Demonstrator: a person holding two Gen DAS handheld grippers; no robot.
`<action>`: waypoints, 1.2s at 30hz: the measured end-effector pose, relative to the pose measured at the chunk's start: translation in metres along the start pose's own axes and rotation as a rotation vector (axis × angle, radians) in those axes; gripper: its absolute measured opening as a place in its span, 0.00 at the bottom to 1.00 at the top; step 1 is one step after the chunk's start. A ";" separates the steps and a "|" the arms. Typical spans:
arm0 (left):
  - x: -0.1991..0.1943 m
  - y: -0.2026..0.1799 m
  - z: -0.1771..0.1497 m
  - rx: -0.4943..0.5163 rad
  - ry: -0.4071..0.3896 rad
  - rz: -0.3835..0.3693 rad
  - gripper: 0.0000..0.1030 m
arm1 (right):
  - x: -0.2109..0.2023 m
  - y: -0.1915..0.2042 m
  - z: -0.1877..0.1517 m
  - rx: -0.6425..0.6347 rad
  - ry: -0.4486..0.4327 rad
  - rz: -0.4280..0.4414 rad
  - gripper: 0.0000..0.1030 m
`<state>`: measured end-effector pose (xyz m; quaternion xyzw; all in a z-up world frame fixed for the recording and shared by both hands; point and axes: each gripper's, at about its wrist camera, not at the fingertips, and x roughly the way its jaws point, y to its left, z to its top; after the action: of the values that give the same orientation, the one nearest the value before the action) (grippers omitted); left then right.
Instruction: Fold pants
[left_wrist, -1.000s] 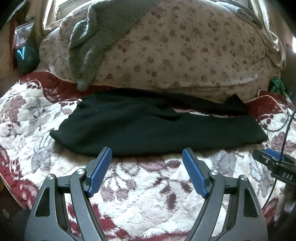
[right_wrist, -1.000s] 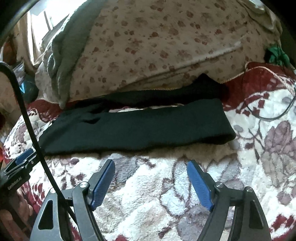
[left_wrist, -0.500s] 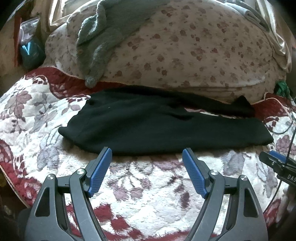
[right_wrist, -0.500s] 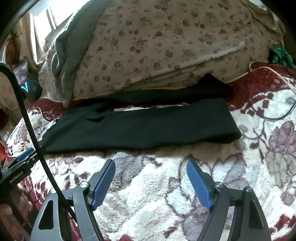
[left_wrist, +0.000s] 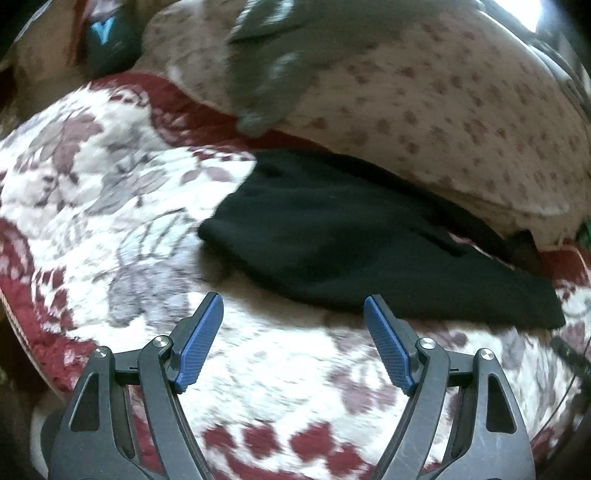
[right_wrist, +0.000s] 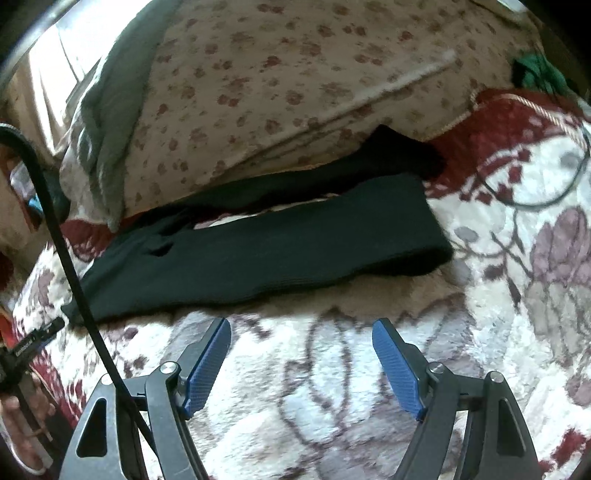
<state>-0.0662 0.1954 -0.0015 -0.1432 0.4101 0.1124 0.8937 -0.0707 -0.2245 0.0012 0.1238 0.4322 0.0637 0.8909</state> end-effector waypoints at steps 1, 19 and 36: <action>0.002 0.005 0.001 -0.015 0.004 0.001 0.77 | 0.002 -0.006 0.001 0.020 0.004 0.006 0.76; 0.058 0.027 0.028 -0.215 0.061 -0.066 0.77 | 0.060 -0.023 0.033 0.142 -0.007 0.183 0.76; 0.060 0.023 0.052 -0.187 0.050 -0.073 0.12 | 0.052 -0.030 0.039 0.171 -0.084 0.247 0.10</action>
<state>0.0014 0.2404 -0.0188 -0.2439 0.4147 0.1139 0.8692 -0.0072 -0.2479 -0.0230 0.2539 0.3800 0.1306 0.8798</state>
